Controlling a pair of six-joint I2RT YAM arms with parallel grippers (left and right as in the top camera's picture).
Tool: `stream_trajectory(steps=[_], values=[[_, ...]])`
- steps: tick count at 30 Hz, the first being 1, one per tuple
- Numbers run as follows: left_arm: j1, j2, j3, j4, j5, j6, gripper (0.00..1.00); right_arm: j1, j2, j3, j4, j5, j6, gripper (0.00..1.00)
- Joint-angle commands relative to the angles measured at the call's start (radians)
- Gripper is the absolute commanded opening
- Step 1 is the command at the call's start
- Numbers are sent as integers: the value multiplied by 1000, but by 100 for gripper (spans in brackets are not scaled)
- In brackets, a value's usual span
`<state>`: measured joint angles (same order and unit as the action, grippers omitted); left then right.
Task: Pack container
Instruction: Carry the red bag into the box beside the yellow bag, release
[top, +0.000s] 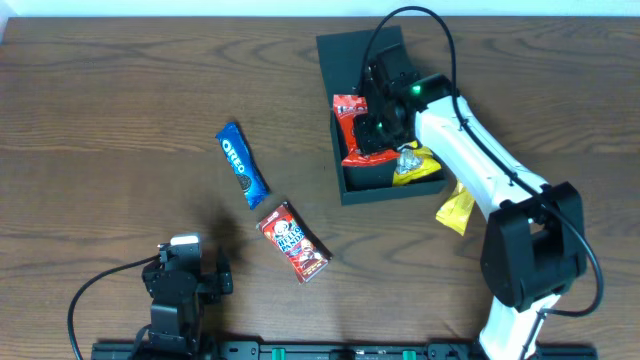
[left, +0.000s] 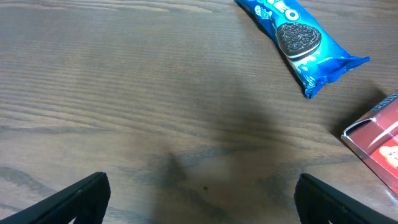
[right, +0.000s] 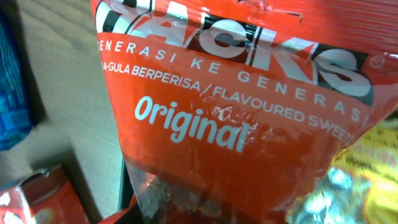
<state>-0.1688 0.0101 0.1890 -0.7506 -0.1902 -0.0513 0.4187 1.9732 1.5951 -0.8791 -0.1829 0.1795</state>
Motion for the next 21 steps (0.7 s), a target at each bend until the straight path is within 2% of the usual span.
stream_trajectory(steps=[1,11,13,14,15,18,21], values=[[-2,-6,-20,-15,-7,7,96,11,4,-52,46,0,10,17],[-2,-6,-20,-15,-6,7,96,10,9,-98,79,3,10,19],[-2,-6,-20,-15,-7,7,96,10,9,-99,79,3,10,24],[-2,-6,-20,-15,-7,7,96,10,9,-100,79,3,10,34],[-2,-6,-20,-15,-6,7,96,10,9,-100,79,3,10,57],[-2,-6,-20,-15,-6,7,96,10,9,-100,83,3,10,99],[-2,-6,-20,-15,-7,7,96,10,8,-99,91,3,10,99]])
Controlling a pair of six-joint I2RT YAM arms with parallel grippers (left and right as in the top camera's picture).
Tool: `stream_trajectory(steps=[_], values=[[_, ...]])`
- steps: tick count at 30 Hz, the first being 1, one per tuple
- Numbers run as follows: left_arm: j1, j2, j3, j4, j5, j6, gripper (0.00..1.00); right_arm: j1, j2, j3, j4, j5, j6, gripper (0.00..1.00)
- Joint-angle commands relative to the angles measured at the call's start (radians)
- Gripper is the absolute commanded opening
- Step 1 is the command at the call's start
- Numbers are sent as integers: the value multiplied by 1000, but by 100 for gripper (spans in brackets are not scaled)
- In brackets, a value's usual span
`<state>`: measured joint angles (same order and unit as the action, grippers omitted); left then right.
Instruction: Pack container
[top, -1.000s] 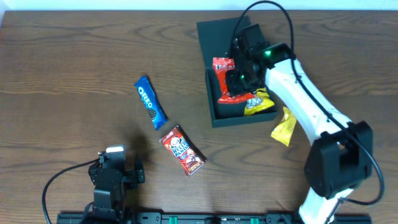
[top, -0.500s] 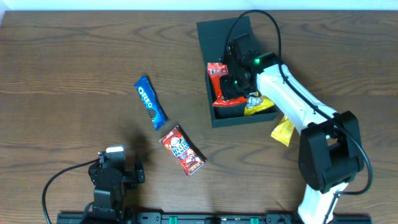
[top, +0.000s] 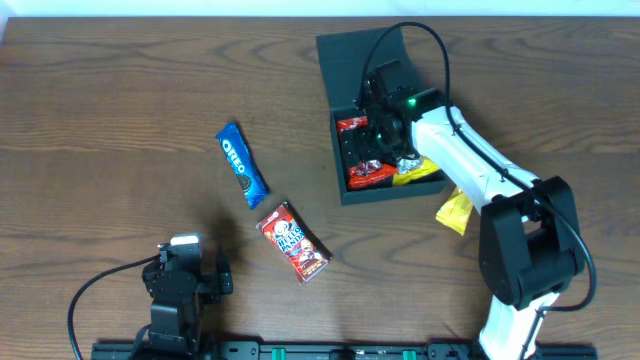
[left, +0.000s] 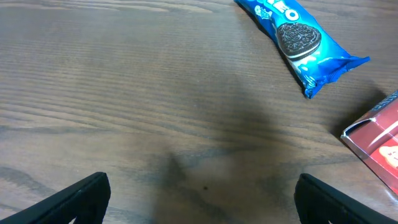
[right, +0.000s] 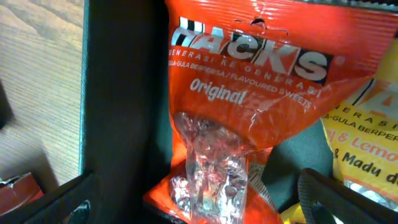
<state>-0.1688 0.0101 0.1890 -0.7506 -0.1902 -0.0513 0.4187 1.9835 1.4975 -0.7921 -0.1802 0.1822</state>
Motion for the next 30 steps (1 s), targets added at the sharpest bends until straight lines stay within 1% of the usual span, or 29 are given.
stream_trajectory(steps=[1,4,7,11,13,15,18,24,26,28,30], values=[[-2,-6,-20,-15,-6,7,96,10,-3,0,6,1,7,99],[-2,-6,-20,-15,-7,7,96,10,-23,14,-2,32,7,99],[-2,-6,-20,-15,-6,7,96,10,-87,29,-15,66,3,99],[-2,-6,-20,-15,-6,7,96,13,-232,31,-20,74,-22,99],[-2,-6,-20,-15,-6,7,96,17,-315,31,-41,118,-27,99],[-2,-6,-20,-15,-7,7,96,26,-428,31,-100,255,-27,99],[-2,-6,-20,-15,-6,7,96,28,-523,31,-176,351,-28,99],[-2,-6,-20,-15,-6,7,95,17,-670,29,-354,364,-42,99],[-2,-6,-20,-15,-6,7,95,6,-728,10,-396,364,-42,99],[-2,-6,-20,-15,-7,7,96,-9,-785,-28,-397,364,-42,99],[-2,-6,-20,-15,-7,7,96,-34,-880,-119,-374,375,-42,99]])
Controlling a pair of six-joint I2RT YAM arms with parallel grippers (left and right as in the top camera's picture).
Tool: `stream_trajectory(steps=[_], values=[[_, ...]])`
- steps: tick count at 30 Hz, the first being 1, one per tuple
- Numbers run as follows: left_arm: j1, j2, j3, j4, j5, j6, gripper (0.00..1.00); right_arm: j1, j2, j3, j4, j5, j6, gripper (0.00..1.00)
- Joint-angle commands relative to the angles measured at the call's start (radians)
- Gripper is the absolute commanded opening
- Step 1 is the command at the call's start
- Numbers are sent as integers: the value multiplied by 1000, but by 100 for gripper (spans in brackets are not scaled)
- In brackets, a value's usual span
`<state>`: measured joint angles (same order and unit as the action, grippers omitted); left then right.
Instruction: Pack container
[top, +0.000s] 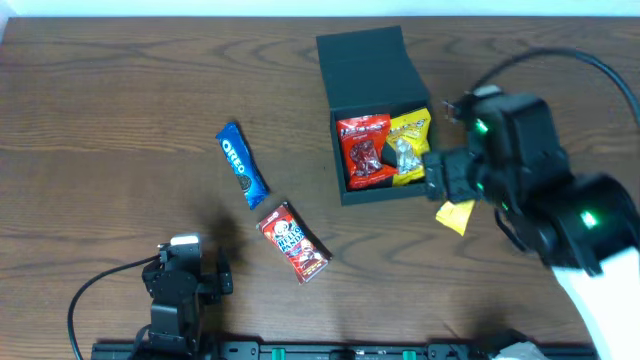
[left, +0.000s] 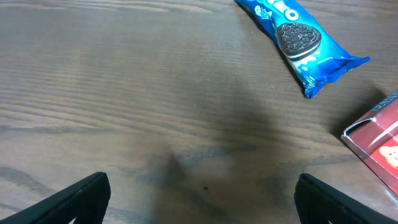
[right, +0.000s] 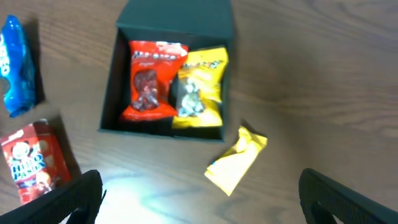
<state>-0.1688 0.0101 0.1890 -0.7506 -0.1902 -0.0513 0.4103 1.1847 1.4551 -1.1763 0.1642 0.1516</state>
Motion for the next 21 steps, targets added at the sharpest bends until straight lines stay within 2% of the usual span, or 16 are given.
stream_trajectory(steps=[1,5,11,15,21], values=[[-2,-6,-20,-15,-6,7,95,-33,-122,-125,19,31,-11,99],[-2,-6,-20,-15,-6,7,95,-70,-310,-355,9,21,3,99],[-2,-6,-20,-15,-7,7,95,-175,-537,-578,-21,-18,167,99],[-2,-6,-20,-15,-6,7,96,-185,-640,-640,33,-19,253,99],[-2,-6,-20,-15,-6,7,96,-177,-661,-682,56,11,230,99]])
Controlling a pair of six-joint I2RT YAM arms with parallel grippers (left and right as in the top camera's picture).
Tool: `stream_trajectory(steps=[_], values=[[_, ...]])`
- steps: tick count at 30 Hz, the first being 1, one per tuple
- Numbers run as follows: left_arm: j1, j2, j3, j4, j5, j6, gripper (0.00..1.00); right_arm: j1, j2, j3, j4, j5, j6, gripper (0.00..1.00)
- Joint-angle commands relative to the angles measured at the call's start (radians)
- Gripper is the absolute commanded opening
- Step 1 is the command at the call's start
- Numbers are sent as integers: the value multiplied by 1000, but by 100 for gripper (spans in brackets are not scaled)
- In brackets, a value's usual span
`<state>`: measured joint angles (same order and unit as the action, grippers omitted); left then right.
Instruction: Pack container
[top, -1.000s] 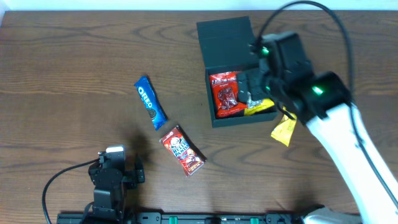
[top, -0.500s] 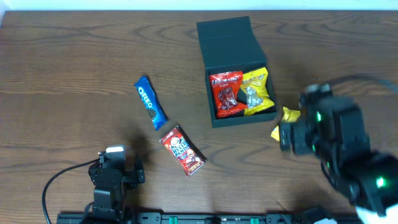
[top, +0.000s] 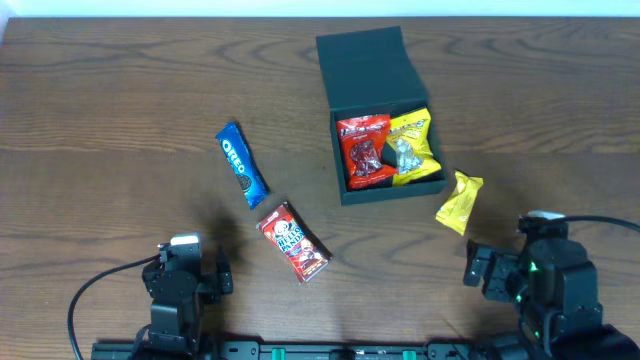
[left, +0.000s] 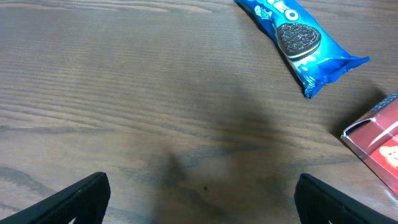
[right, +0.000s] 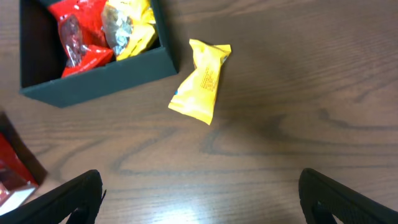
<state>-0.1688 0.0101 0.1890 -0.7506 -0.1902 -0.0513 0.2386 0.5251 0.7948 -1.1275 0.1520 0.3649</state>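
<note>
A dark green box (top: 343, 178) with its lid folded back stands at the table's middle right, holding a red Hacks bag (top: 362, 150) and a yellow Hacks bag (top: 412, 147). A small yellow packet (top: 459, 203) (right: 201, 89) lies just right of the box. A blue Oreo pack (top: 241, 165) (left: 297, 40) and a red snack box (top: 293, 241) (left: 380, 134) lie left of it. My right gripper (right: 199, 202) is open over bare wood, below the yellow packet. My left gripper (left: 199, 199) is open at the front left, empty.
The wooden table (top: 100, 110) stretches wide on the left and at the far right. The arm bases and a black rail sit along the front edge.
My right arm has drawn back from beside the box to the front right corner. The yellow packet now lies ahead of its open fingers. The left arm has not moved.
My right gripper was first down in the box against the red Hacks bag. Then it was slightly higher, with the bag lying inside. Later it was high above the box, both bags in place, and now it rests at the front right.
</note>
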Motion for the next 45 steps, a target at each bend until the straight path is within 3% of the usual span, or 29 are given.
stream_trajectory(steps=[1,6,23,28,36,45], values=[[-2,-6,-20,-15,-6,7,96,-4,-2,-28,15,34,-5,99],[-2,-6,-20,-15,-7,7,96,-5,-2,-70,127,-40,-145,99],[-2,-6,-20,-15,-6,7,96,1,-7,-71,109,-48,-142,99],[-2,-6,-20,-15,-6,7,96,-53,-119,-111,109,11,-176,99],[-2,-6,-20,-15,-7,7,96,-197,-367,-361,140,-3,-251,99],[-2,-6,-20,-15,-7,7,96,-219,-422,-443,90,-51,-250,99]])
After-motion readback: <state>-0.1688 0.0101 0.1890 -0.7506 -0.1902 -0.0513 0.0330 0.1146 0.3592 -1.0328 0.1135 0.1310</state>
